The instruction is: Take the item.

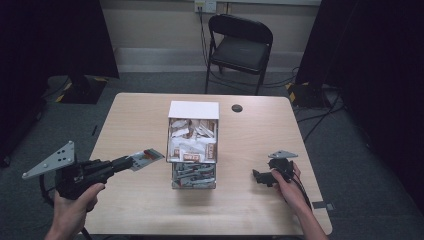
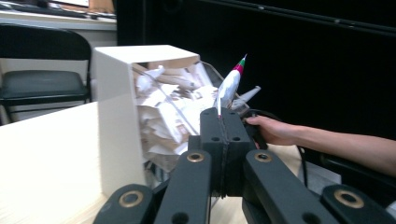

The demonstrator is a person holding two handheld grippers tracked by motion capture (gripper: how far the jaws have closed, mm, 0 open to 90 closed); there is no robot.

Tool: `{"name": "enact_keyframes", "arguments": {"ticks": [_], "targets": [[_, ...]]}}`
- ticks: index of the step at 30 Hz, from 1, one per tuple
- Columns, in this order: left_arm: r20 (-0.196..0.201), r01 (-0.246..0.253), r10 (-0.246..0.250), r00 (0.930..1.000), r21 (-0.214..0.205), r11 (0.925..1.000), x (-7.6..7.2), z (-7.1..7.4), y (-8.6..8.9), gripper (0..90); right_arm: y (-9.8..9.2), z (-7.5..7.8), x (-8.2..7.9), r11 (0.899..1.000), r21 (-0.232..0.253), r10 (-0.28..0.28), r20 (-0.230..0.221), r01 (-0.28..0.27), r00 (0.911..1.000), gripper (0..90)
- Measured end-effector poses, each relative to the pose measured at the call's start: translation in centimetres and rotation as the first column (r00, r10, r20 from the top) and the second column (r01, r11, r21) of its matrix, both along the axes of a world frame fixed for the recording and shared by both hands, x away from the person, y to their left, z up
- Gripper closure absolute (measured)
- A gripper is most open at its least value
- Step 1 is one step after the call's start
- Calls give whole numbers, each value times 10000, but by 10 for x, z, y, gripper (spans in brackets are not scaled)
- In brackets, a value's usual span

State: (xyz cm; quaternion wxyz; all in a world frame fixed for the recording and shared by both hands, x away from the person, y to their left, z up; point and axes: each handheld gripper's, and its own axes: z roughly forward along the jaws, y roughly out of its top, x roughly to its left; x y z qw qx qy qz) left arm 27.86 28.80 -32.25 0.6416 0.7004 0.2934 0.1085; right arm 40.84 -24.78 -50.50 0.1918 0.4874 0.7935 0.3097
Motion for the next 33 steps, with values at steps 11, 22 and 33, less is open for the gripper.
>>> {"name": "enact_keyframes", "arguments": {"ticks": [11, 22, 33], "targets": [[-228, -1245, 1244, 9920, -19, 9922, 24, -8, 20, 900, 0, 0, 0, 10000, -2, 28, -5, -28, 10000, 0], [-522, -1937, 1948, 9794, 252, 9807, 49, -17, 23, 900, 0, 0, 0, 10000, -2, 29, -6, -29, 10000, 0], [-681, -2359, 2421, 9679, 877, 9678, 78, -27, 18, 900, 0, 0, 1, 10000, -2, 32, 0, -32, 10000, 0]]}}
